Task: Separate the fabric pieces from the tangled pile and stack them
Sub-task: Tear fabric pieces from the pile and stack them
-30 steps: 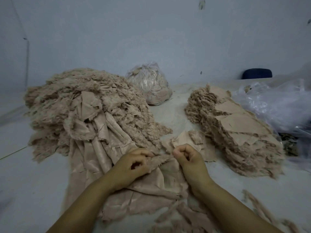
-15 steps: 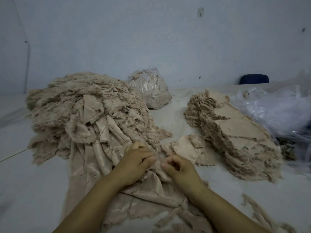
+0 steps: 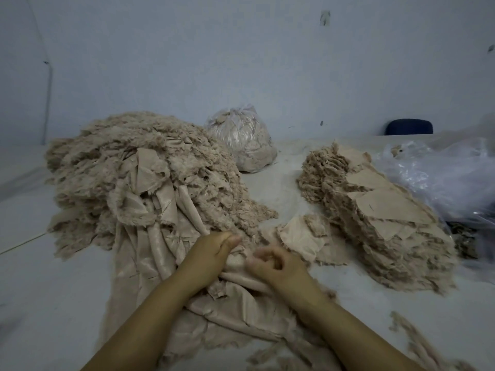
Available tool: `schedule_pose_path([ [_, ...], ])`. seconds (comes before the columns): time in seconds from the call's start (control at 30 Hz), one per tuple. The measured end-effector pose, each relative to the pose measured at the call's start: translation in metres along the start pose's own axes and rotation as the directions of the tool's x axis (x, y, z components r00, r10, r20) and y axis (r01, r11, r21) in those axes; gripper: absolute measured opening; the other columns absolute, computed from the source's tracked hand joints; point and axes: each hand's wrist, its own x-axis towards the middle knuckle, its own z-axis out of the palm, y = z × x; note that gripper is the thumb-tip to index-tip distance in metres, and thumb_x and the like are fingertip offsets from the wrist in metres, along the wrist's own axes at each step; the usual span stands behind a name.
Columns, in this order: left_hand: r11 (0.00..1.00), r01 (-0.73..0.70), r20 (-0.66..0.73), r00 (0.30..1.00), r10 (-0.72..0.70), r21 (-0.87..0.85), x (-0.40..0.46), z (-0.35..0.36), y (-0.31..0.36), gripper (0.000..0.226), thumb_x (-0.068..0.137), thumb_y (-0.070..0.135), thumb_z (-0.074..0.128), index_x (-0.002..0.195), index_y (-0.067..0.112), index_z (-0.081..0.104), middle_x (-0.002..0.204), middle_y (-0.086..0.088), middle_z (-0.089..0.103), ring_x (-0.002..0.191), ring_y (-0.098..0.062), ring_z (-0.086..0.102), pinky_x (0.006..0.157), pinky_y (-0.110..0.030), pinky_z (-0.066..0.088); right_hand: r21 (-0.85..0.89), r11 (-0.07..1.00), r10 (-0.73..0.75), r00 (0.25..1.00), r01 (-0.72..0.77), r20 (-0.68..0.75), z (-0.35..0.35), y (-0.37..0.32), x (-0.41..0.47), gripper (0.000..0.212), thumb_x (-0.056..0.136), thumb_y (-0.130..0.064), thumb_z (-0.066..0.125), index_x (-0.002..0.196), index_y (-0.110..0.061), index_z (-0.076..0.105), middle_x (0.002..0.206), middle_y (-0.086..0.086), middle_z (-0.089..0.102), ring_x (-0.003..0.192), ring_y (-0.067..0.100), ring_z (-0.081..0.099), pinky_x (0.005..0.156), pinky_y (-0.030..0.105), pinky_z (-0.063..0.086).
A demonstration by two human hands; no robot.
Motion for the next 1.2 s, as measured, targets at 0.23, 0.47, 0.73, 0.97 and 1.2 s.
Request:
schedule_pose_path([
  [0.23, 0.973, 0.218, -0.222, 0.955, -0.197, 0.072, 0.004, -0.02, -0.024, 0.032, 0.1, 0.017, 0.041, 0.081, 0.006, 0.064, 0.078, -0.01, 0.062, 0.078, -0.026, 0.056, 0.07, -0.033, 0.039, 0.023, 0.994, -0.11, 0.992, 0.111, -0.056, -0.013, 0.005, 0.0, 0.03, 0.093, -0.01, 0.059, 0.067, 0.003, 0.051, 0.056, -0.006, 0.04, 0.053, 0.003, 0.035, 0.053, 0.016, 0.032],
  [0.47, 0.999, 0.015, 0.001, 1.0, -0.016, 0.04, -0.006, 0.002, -0.007, 0.032, 0.097, 0.024, 0.048, 0.067, 0.025, 0.056, 0.061, 0.008, 0.055, 0.059, -0.001, 0.051, 0.058, -0.014, 0.037, 0.074, 0.997, -0.013, 1.0, 0.013, -0.006, -0.012, -0.002, -0.002, 0.048, 0.082, -0.042, 0.068, 0.069, 0.001, 0.052, 0.065, 0.004, 0.044, 0.061, 0.013, 0.041, 0.056, 0.023, 0.034],
  [0.73, 0.991, 0.014, 0.28, 0.959, -0.051, 0.135, -0.01, -0.015, -0.01, 0.014, 0.083, 0.044, 0.067, 0.069, 0.049, 0.067, 0.063, 0.021, 0.061, 0.062, 0.006, 0.054, 0.057, -0.013, 0.037, 0.315, 0.947, 0.06, 0.923, 0.068, -0.38, -0.024, 0.005, 0.004, 0.021, 0.09, -0.01, 0.063, 0.07, -0.009, 0.057, 0.062, -0.001, 0.063, 0.06, 0.016, 0.058, 0.055, 0.025, 0.046],
  [0.97, 0.997, -0.073, 0.281, 0.957, 0.069, 0.001, -0.011, -0.001, 0.002, 0.031, 0.078, 0.057, 0.065, 0.056, 0.038, 0.057, 0.077, 0.02, 0.058, 0.086, 0.0, 0.05, 0.08, -0.017, 0.037, 0.456, 0.89, 0.145, 0.96, -0.021, -0.239, -0.023, 0.001, -0.001, 0.037, 0.09, -0.019, 0.064, 0.097, 0.013, 0.048, 0.082, 0.032, 0.055, 0.077, 0.034, 0.051, 0.073, 0.05, 0.044],
  [1.2, 0.684, 0.234, 0.153, 0.972, -0.178, -0.691, -0.011, 0.011, 0.029, 0.021, 0.084, 0.035, 0.057, 0.082, 0.017, 0.067, 0.075, -0.008, 0.066, 0.069, -0.025, 0.061, 0.059, -0.028, 0.048, 0.494, 0.867, 0.115, 0.992, -0.072, -0.058, -0.025, 0.005, -0.005, 0.018, 0.087, -0.008, 0.065, 0.101, 0.001, 0.058, 0.087, 0.025, 0.064, 0.075, 0.032, 0.062, 0.071, 0.044, 0.053],
])
